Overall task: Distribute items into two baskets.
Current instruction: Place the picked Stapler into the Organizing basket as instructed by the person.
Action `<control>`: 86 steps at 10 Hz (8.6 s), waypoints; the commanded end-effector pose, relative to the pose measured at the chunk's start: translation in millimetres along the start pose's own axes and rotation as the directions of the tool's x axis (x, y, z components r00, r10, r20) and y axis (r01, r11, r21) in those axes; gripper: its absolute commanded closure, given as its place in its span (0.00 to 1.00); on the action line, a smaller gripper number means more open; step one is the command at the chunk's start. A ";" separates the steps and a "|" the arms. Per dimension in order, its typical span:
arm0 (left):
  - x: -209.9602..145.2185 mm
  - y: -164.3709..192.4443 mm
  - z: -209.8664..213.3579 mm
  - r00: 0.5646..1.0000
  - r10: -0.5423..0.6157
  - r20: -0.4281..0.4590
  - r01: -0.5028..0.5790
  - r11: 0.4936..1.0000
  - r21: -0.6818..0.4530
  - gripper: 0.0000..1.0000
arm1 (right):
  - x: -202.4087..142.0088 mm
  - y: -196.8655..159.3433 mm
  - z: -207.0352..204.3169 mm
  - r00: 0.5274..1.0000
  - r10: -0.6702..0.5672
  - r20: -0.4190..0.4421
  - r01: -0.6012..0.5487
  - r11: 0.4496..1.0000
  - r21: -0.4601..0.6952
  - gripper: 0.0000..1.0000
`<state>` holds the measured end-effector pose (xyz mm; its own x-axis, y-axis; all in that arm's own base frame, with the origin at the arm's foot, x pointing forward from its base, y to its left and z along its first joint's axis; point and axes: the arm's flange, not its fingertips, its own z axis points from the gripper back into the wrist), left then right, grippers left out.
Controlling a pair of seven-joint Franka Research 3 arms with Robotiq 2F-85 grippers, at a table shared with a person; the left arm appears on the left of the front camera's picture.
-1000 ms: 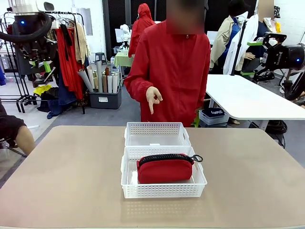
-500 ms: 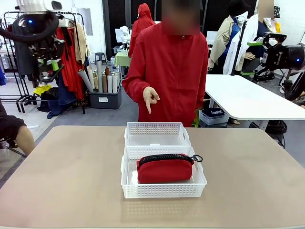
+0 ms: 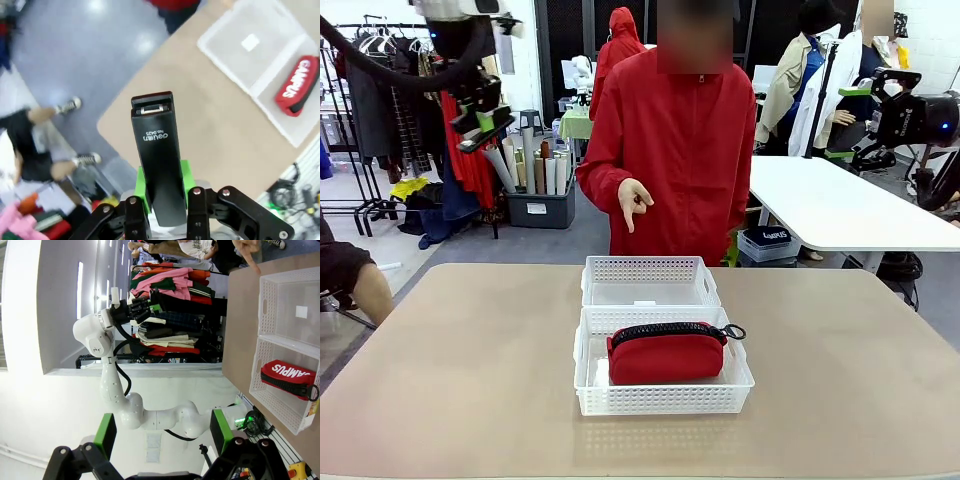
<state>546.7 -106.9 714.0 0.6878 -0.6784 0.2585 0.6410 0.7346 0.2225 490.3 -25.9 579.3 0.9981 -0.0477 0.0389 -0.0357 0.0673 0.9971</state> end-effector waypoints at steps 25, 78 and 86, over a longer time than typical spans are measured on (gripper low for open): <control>209.1 -223.8 -138.2 0.578 -0.809 -0.104 0.776 0.585 -0.235 1.00 | -2.7 1.4 -2.3 1.000 0.004 0.012 -0.004 1.000 -0.004 0.00; 47.5 -166.4 -219.7 0.790 -0.525 -0.317 0.267 0.760 -0.592 0.00 | -2.7 1.4 -2.3 1.000 0.004 0.012 -0.004 1.000 -0.004 0.00; -59.1 -134.9 -171.0 0.977 0.087 -0.196 -0.207 0.612 -0.763 0.00 | -2.7 1.4 -2.3 1.000 0.004 0.012 -0.004 1.000 -0.004 0.00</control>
<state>519.9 -175.1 526.6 0.7440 -0.6677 0.0234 0.5261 0.5639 -0.6365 490.1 -26.5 579.1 0.9981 -0.0491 0.0385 -0.0351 0.0683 0.9970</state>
